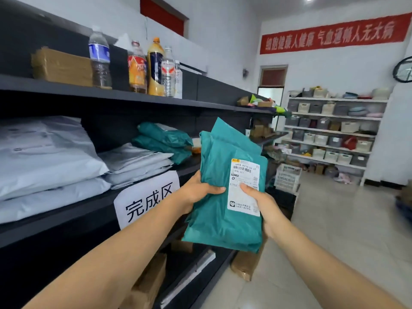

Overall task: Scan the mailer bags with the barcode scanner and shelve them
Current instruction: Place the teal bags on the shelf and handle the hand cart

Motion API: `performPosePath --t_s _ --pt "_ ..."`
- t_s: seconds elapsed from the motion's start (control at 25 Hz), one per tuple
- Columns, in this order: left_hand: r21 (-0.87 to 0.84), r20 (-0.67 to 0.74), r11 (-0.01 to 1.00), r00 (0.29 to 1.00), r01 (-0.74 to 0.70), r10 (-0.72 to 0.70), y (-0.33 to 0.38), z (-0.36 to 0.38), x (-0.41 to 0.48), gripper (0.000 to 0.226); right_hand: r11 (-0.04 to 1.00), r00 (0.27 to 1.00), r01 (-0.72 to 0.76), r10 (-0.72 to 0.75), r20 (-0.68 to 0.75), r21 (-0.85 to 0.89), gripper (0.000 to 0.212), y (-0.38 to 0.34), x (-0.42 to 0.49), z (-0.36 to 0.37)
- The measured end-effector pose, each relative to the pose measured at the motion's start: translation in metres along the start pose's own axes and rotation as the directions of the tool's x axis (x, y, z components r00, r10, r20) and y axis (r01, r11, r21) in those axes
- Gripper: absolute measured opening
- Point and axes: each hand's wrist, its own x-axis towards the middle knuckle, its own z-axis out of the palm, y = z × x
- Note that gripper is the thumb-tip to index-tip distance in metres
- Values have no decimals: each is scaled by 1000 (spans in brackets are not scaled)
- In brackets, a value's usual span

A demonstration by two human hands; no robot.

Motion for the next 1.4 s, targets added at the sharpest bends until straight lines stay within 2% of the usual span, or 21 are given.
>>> performPosePath --t_s 0.16,0.28,0.4,0.52,0.64,0.72,0.8,0.84,0.92,0.96,1.04,1.12,1.16,1.2,1.24,1.28,1.32,1.36,1.4 --pt "-35 -121 999 992 38 -42 0 -24 135 59 998 998 -44 46 49 -34 53 -12 155 -2" --pt "-36 -178 999 983 29 -35 15 -29 225 54 998 993 -59 62 97 -33 45 -31 260 -11" --pt "-4 -254 999 967 35 -34 9 -29 305 47 993 978 -104 110 177 -47 51 -39 356 -21" --pt "21 -403 1000 915 0 8 1 -38 384 39 986 947 -131 154 281 -100 36 -40 459 -21" --pt "219 -630 975 767 22 124 -1 -64 450 35 973 893 -147 207 400 -176 32 -41 544 0" --pt "346 -744 926 647 153 171 2 -87 476 30 962 860 -142 236 453 -232 36 -39 587 28" --pt "374 -827 890 528 261 192 8 -106 493 28 953 803 -108 251 541 -282 39 -36 622 61" --pt "354 -864 885 467 301 186 13 -114 499 34 950 768 -95 261 585 -298 44 -33 635 80" --pt "319 -901 874 402 366 161 21 -130 511 53 932 692 -52 292 660 -357 74 -27 648 116" --pt "301 -911 868 388 396 138 22 -137 517 61 911 683 -21 313 660 -411 85 -20 652 131" --pt "261 -923 854 376 451 84 15 -146 523 69 834 722 89 322 612 -544 80 -3 657 152" --pt "322 -907 780 412 536 92 4 -144 522 53 749 764 162 317 562 -642 74 19 662 159" --pt "361 -884 695 466 622 41 0 -143 520 43 737 772 149 330 543 -659 73 27 665 160" --pt "427 -857 577 514 696 15 -10 -146 518 39 737 776 144 330 537 -661 74 32 666 159" --pt "410 -856 550 516 727 -44 -15 -146 514 37 744 775 138 330 539 -653 75 32 666 156" --pt "397 -861 563 507 725 -45 -19 -149 512 36 765 766 139 320 558 -629 78 29 666 153" --pt "414 -865 526 502 743 -29 -23 -156 512 34 778 762 130 318 563 -614 79 26 667 151" --pt "425 -868 492 496 760 -16 -26 -157 510 32 787 750 133 317 580 -603 76 21 665 148" --pt "419 -874 506 487 754 -2 -25 -157 510 29 791 729 144 322 604 -595 66 15 660 145"
